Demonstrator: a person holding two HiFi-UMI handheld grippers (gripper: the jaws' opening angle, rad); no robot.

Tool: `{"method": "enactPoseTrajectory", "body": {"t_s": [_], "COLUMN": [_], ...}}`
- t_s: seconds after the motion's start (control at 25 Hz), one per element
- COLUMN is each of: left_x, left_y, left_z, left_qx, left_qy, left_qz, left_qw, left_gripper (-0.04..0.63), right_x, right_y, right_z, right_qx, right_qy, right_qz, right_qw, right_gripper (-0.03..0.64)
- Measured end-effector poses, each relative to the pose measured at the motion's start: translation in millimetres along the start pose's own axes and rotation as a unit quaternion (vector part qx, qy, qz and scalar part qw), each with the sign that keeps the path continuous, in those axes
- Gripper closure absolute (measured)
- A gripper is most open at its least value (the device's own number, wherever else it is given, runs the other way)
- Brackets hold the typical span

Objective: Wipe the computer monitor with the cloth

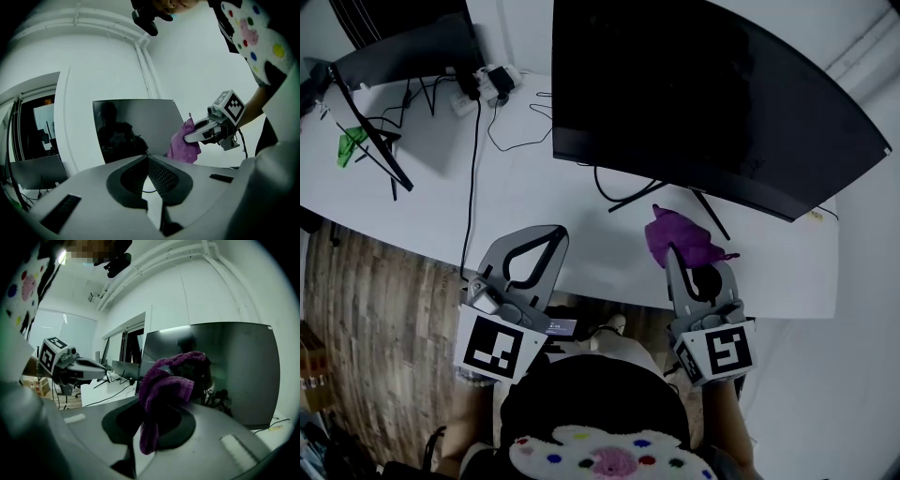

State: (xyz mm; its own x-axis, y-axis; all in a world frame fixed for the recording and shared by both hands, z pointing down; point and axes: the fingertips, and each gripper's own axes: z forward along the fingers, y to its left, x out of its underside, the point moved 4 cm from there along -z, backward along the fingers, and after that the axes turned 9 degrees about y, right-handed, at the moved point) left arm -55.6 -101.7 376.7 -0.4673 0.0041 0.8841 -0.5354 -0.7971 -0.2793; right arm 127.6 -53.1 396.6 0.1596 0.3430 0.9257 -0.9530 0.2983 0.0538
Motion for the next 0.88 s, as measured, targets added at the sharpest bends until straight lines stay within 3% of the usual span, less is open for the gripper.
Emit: {"method": "enactPoseTrajectory", "body": {"t_s": [0.2, 0.4, 0.88], "left_x": [-2.1, -2.2, -0.9], "left_y": [-3.5, -4.9, -4.5], "left_z": [1.0, 1.1, 0.5], "left_qx": [0.003, 0.003, -0.009], "left_qy": [-0.002, -0.001, 0.005], "left_qz": [0.001, 0.003, 0.002], "left_qw": [1.0, 1.0, 0.9999], "left_gripper": [0.591, 0.591, 0.591], "right_x": [1.5, -9.1, -6.8], "right_y": [0.0, 4.6, 6.4], "right_z": [-2.0, 0.5, 0.3], "right_qx": [0.003, 0.001, 0.002], "right_qy": [0.018, -0.016, -0.016], "right_qz": [-0.001, 0.003, 0.007], "right_qw": [1.0, 1.0, 1.0], "right_gripper": [0.558, 0.558, 0.558]}}
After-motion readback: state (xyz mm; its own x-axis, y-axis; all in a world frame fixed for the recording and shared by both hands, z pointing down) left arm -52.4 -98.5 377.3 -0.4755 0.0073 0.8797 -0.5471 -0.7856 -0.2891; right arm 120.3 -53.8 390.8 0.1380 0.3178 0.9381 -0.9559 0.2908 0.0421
